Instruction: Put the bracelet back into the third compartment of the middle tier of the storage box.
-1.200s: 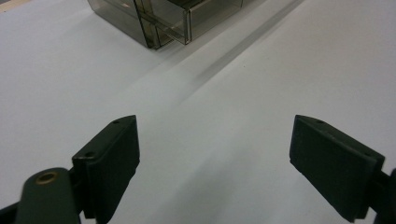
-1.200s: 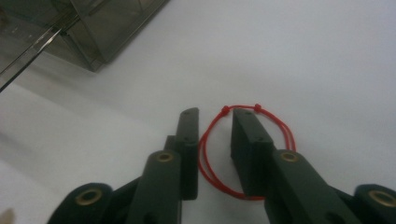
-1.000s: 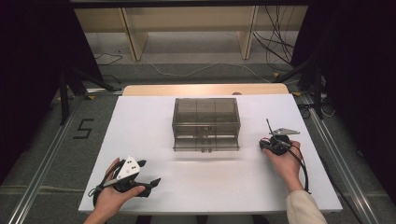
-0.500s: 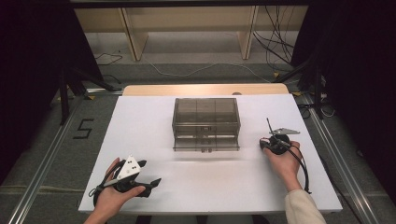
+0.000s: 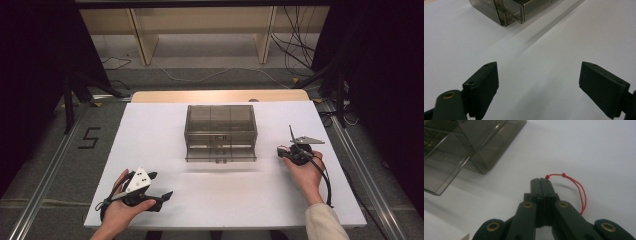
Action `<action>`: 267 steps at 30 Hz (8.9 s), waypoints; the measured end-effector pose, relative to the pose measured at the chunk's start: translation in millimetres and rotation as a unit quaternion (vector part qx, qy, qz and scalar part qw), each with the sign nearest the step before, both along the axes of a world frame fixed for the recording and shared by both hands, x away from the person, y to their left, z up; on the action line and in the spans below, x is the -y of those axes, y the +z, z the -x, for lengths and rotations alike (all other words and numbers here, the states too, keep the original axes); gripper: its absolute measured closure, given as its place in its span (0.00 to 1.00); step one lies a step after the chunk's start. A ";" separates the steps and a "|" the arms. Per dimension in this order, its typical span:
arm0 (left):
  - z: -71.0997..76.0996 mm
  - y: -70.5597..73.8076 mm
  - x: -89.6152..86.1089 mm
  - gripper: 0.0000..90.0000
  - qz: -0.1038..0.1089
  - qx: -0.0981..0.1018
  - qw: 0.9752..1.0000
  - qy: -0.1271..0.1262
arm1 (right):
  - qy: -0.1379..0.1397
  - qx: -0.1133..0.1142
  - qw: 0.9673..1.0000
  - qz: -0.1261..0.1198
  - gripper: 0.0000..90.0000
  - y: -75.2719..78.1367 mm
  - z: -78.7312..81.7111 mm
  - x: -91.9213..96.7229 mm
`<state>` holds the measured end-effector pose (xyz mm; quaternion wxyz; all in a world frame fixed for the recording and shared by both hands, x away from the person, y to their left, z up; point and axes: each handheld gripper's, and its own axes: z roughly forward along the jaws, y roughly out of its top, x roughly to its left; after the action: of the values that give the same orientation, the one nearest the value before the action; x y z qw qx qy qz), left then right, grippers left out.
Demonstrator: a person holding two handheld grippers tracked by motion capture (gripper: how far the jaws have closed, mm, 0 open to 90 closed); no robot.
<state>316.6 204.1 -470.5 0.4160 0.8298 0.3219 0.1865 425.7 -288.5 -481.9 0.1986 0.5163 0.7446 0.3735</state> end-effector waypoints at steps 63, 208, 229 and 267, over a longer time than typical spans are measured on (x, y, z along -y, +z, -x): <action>0.4 -0.2 0.8 0.18 -0.001 0.004 1.000 0.002 | 0.041 0.039 0.998 -0.023 1.00 33.8 15.0 -27.0; 0.8 -0.2 1.7 0.18 -0.002 0.005 1.000 -0.001 | 0.130 0.057 0.990 -0.023 1.00 56.7 15.3 -93.8; 0.7 -0.1 1.6 0.18 -0.001 0.005 1.000 -0.001 | 0.141 0.056 0.988 -0.023 1.00 54.9 13.9 -103.6; 0.7 -0.1 1.6 0.18 -0.001 0.005 1.000 -0.001 | 0.151 0.048 0.987 -0.019 1.00 49.9 9.2 -115.3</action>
<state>315.9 202.5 -470.6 0.4170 0.8298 0.3185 0.1902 416.5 -173.2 -432.0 0.1659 0.3827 0.7964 0.4379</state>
